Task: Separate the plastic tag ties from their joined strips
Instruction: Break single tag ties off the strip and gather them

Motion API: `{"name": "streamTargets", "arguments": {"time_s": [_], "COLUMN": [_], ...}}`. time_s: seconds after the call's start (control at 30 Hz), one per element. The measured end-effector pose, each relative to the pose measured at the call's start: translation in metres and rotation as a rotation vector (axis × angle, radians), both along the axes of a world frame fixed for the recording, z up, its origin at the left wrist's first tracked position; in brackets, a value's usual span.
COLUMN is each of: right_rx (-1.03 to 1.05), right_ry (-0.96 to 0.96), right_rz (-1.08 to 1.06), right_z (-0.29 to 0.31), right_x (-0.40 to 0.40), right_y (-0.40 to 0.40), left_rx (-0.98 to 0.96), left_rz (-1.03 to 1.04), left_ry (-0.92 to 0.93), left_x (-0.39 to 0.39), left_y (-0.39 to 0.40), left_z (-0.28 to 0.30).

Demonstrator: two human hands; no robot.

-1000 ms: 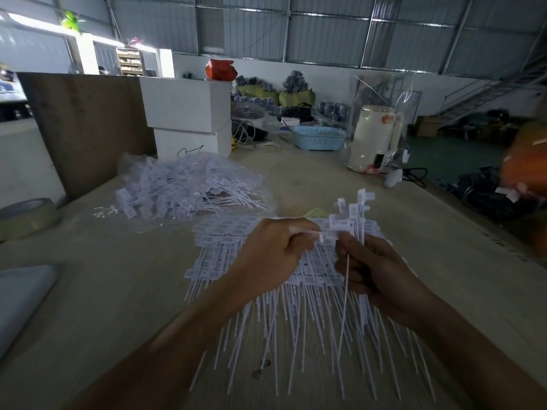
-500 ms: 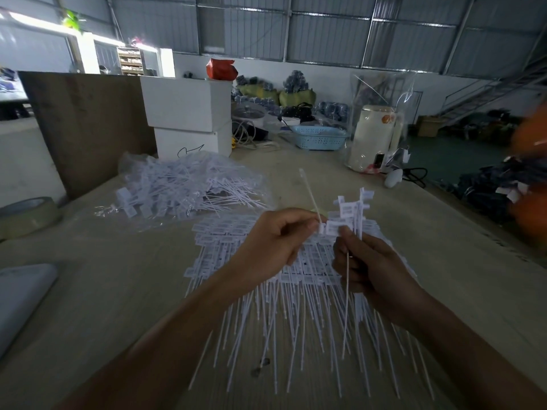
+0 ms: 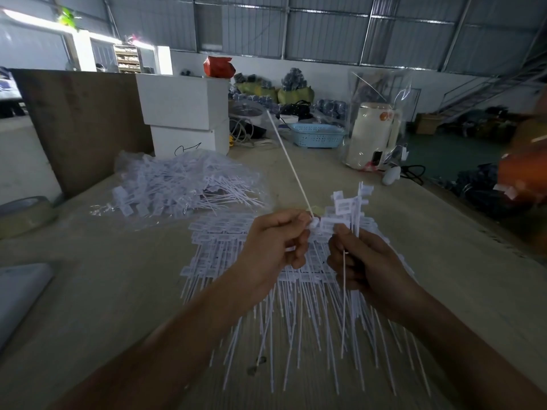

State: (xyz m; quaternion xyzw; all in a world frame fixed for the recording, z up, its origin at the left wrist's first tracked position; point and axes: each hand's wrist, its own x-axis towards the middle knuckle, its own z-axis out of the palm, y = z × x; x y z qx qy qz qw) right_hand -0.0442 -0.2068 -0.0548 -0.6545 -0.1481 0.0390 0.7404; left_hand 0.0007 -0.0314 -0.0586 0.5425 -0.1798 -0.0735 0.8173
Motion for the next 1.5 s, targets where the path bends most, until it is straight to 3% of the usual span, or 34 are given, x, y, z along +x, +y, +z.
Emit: {"name": "streamTargets", "arguments": {"time_s": [0.1, 0.17, 0.33, 0.4, 0.53, 0.67, 0.93, 1.23, 1.37, 1.5], "right_rx": [-0.045, -0.025, 0.078, 0.086, -0.062, -0.206, -0.317, -0.278, -0.187, -0.082], "right_ry": [-0.032, -0.028, 0.011, 0.001, -0.084, -0.209, -0.317, -0.367, -0.380, -0.423], "right_rz": [0.019, 0.018, -0.030, -0.065, -0.179, -0.203, -0.176, -0.186, -0.163, -0.203], "right_z": [-0.002, -0.001, 0.001, 0.000, -0.004, -0.006, -0.003, -0.004, 0.007, 0.026], "right_x": [-0.002, -0.002, 0.000, 0.001, 0.000, 0.000, -0.003, -0.003, -0.006, -0.008], "right_y": [-0.001, 0.000, -0.003, -0.004, -0.001, 0.005, 0.009, 0.010, 0.008, 0.002], "left_rx": [-0.099, -0.058, 0.472, 0.558, 0.325, 0.367, 0.131, 0.075, 0.151, 0.243], "left_rz": [0.105, 0.221, 0.362, 0.301, 0.066, 0.198, 0.248, 0.245, 0.234, 0.142], "left_ry": [0.083, -0.017, -0.444, -0.528, -0.512, -0.601, -0.434, -0.462, -0.587, -0.517], "left_x": [0.010, 0.018, 0.015, 0.006, -0.013, -0.014, -0.016, -0.022, -0.023, -0.018], "left_y": [0.014, 0.031, 0.032, 0.019, 0.000, -0.007, -0.004, -0.006, -0.005, -0.003], "left_z": [0.005, 0.009, 0.006, 0.005, 0.009, 0.007, 0.010, 0.012, 0.018, 0.019]}}
